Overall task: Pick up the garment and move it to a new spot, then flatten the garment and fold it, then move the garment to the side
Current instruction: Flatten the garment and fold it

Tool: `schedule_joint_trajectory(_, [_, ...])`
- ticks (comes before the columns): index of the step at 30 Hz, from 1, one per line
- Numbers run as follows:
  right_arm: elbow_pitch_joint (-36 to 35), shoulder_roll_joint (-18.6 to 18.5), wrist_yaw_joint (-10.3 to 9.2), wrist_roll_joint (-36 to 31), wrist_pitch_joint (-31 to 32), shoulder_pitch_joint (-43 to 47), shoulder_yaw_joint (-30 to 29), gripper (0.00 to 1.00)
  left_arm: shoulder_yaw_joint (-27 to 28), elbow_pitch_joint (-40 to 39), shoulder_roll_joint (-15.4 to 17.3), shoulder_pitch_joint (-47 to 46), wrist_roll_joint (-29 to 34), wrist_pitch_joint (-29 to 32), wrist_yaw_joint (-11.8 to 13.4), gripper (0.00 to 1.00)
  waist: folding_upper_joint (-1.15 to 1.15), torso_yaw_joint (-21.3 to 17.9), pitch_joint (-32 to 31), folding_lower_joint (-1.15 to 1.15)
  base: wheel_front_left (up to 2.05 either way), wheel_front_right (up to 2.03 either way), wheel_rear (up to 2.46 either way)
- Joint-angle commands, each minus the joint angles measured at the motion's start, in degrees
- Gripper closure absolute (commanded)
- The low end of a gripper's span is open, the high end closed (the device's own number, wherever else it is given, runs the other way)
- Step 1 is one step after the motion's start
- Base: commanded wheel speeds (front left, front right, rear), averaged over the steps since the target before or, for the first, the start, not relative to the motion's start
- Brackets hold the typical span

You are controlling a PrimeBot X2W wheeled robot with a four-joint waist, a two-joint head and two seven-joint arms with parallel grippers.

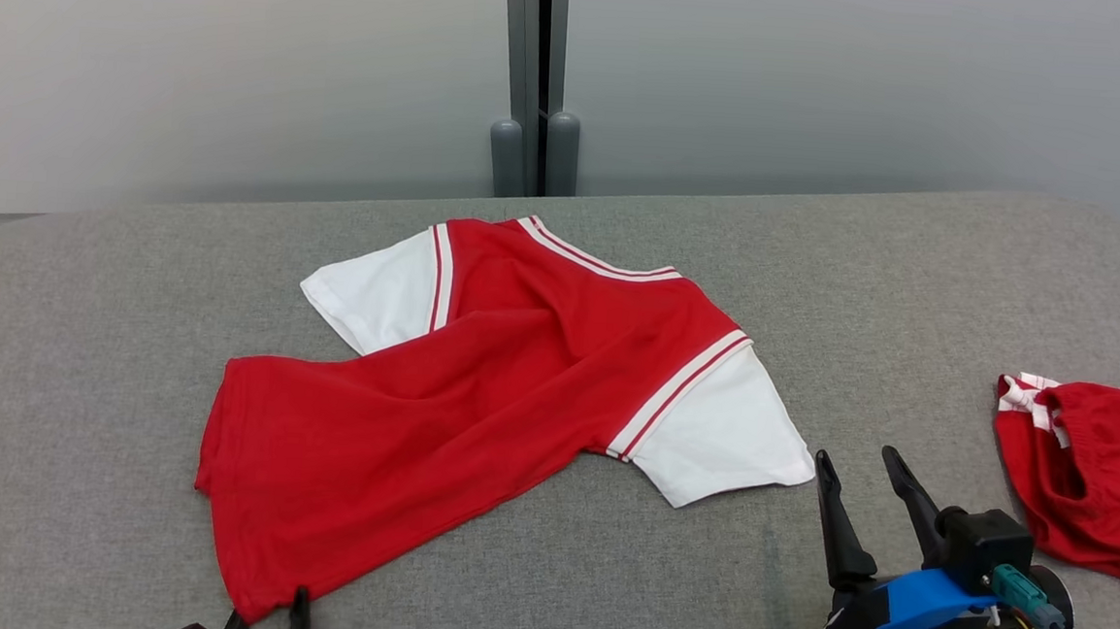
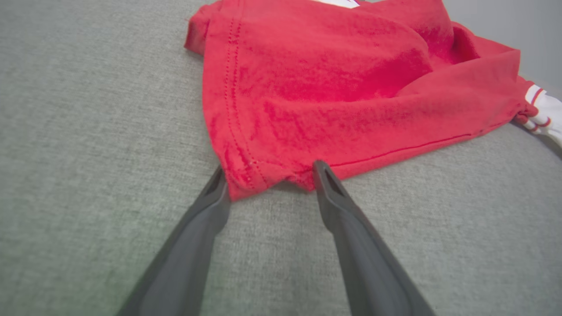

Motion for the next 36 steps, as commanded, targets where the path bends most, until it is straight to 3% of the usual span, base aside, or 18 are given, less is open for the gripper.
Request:
schedule_joint_trajectory(1, [-0.1, -0.2, 0.00, 0.3, -0.2, -0.8, -0.1, 0.00, -0.1, -0.2, 0.5, -0.6, -0.2, -0.1, -0.1, 0.53, 0.00, 0.1, 0.2, 0.00, 0.00, 0.00, 0.00])
schedule_joint_trajectory(3, [-0.1, -0.2, 0.00, 0.5, -0.2, -1.1, -0.2, 0.00, -0.9, -0.5, 1.0, -0.8, -1.0, -0.1, -0.1, 0.80, 0.00, 0.3, 0.6, 0.00, 0.00, 0.00, 0.00])
schedule_joint_trajectory(4, [-0.1, -0.2, 0.00, 0.7, -0.2, -1.2, -0.2, 0.00, -1.1, -0.8, 1.2, -0.9, -1.4, -0.1, -0.1, 0.99, 0.00, 0.4, 0.8, 0.00, 0.00, 0.00, 0.00])
schedule_joint_trajectory(18, [3.6, -0.2, 0.00, 1.6, -0.2, -2.8, -1.7, 0.00, -1.9, -5.3, 3.1, -1.4, -1.8, -0.1, -0.1, 1.00, 0.00, 3.5, 3.1, 0.00, 0.00, 0.00, 0.00])
schedule_joint_trajectory(31, [26.9, -0.2, 0.00, -2.5, 0.0, -14.5, -8.1, 0.00, -9.1, -8.8, 5.9, -4.2, -4.3, -0.1, -0.1, 1.00, 0.00, 8.7, 8.2, 0.00, 0.00, 0.00, 0.00])
schedule_joint_trajectory(32, [28.6, -0.1, 0.01, -2.6, 0.0, -15.1, -7.8, 0.05, -9.4, -8.8, 6.2, -4.4, -4.6, -0.1, -0.1, 1.00, 0.00, 8.8, 8.4, 0.00, 0.00, 0.00, 0.00])
schedule_joint_trajectory(33, [30.3, -0.1, 0.01, -2.6, 0.2, -15.6, -7.2, 0.62, -9.7, -8.9, 6.4, -4.6, -4.8, -0.1, -0.1, 1.00, 0.00, 8.8, 8.5, 0.00, 0.00, 0.00, 0.00])
schedule_joint_trajectory(34, [31.5, 0.1, 0.02, -2.0, 0.3, -16.0, -6.6, 1.00, -9.9, -8.9, 6.5, -4.9, -5.1, -0.1, -0.1, 1.00, 0.00, 8.8, 8.6, 0.00, 0.00, 0.00, 0.00])
schedule_joint_trajectory(36, [32.8, 0.4, 0.08, -0.7, 0.4, -16.8, -5.0, 1.00, -9.9, -9.3, 6.8, -5.4, -5.5, -0.1, -0.1, 1.00, 0.00, 8.7, 8.5, 0.00, 0.00, 0.00, 0.00])
